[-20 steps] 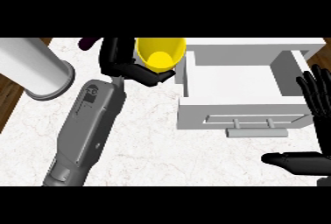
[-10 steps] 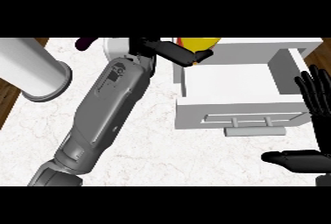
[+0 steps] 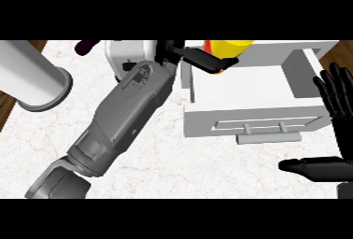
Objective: Pick up the cup, place it into the drawer and close the drawer
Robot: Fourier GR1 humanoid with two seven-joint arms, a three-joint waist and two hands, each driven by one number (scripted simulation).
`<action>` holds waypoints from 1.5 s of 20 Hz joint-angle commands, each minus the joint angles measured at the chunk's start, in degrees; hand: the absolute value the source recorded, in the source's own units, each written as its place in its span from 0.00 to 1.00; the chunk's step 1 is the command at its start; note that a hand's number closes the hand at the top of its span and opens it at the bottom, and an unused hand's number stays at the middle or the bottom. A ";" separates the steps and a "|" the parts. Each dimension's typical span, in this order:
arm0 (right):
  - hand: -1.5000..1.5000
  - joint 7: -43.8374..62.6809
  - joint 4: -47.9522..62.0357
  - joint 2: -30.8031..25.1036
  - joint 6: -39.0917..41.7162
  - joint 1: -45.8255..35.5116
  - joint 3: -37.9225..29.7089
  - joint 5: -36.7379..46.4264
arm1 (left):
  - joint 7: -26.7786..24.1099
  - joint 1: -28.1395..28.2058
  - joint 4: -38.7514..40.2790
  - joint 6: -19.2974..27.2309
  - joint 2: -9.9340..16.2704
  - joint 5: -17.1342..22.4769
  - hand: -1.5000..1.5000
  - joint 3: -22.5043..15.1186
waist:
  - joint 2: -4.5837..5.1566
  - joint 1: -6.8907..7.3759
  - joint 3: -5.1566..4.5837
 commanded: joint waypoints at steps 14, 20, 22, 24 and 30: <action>0.00 -2.05 2.04 -0.40 1.71 -1.60 0.25 -0.59 | 4.91 -5.13 10.74 5.81 -0.01 9.04 0.00 -19.41 | 0.79 -3.20 0.08; 0.00 -3.01 3.03 -0.03 1.53 -1.26 0.86 0.68 | 7.35 -2.96 8.15 9.75 -0.01 9.43 0.00 -26.78 | 0.70 -2.80 0.08; 0.00 -2.57 1.27 -0.86 2.32 0.14 -0.74 -1.12 | 2.50 1.22 7.64 11.56 -0.01 9.90 0.00 -27.08 | 0.56 -2.27 0.04; 0.00 -1.28 0.67 -0.97 3.14 -0.82 -0.45 -2.69 | 3.68 -4.44 7.97 11.53 -0.01 11.06 0.00 -25.49 | 0.52 -2.16 0.03; 1.00 2.74 2.13 -1.83 7.75 -4.90 -1.32 -13.09 | -2.02 -3.71 3.26 13.68 -0.01 14.97 0.00 -23.74 | 0.29 -0.90 0.00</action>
